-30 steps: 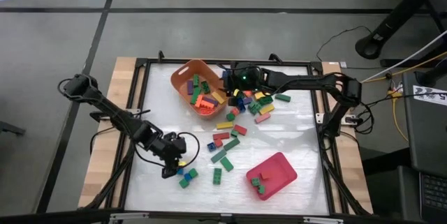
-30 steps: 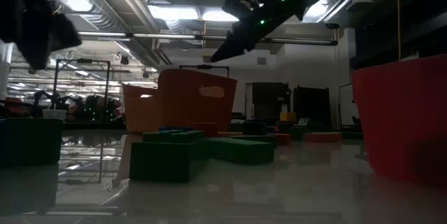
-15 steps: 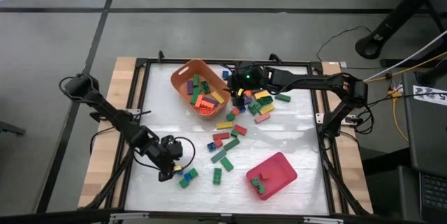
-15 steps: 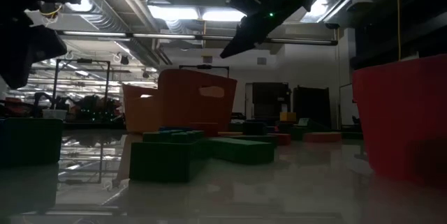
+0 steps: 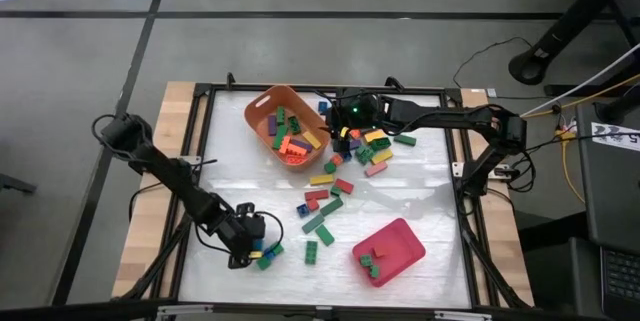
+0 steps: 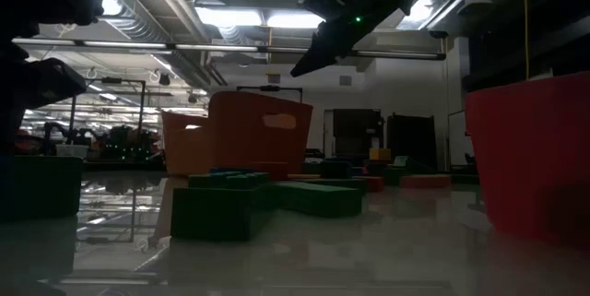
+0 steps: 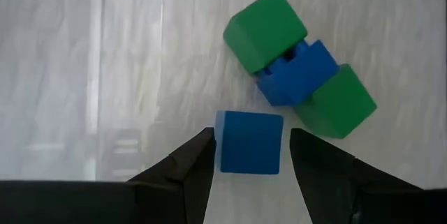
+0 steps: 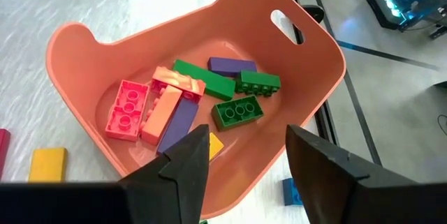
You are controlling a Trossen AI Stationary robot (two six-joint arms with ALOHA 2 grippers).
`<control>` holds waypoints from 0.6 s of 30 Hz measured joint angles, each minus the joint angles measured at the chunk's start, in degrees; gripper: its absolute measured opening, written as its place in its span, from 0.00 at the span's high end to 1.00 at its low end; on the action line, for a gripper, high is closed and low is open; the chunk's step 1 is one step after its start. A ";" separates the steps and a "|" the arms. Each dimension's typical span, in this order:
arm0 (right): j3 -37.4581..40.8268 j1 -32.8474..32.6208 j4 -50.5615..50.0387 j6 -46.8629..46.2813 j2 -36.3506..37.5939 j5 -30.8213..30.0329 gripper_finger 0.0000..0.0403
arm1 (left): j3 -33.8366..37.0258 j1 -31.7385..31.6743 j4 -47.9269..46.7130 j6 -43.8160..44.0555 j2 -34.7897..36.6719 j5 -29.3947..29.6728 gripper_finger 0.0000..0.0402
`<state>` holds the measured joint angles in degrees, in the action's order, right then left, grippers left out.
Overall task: Sort blocks by size
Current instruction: Put the small blue block into the red bin
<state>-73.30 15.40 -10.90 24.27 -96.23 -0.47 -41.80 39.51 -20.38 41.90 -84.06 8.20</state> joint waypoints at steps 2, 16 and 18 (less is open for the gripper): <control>-0.01 0.00 0.04 0.00 0.00 0.00 0.53 | 0.00 0.02 0.09 0.04 -0.38 -0.01 0.57; -0.02 0.00 -1.47 0.02 0.64 0.00 0.53 | -0.18 0.13 0.55 0.67 -5.70 0.22 0.60; -0.02 0.00 -3.65 0.00 1.63 -0.04 0.53 | -0.20 -0.07 0.53 1.05 -5.83 0.37 0.65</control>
<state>-73.32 15.40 -14.55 24.27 -94.60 -0.51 -42.00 39.44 -19.85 42.96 -89.89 8.57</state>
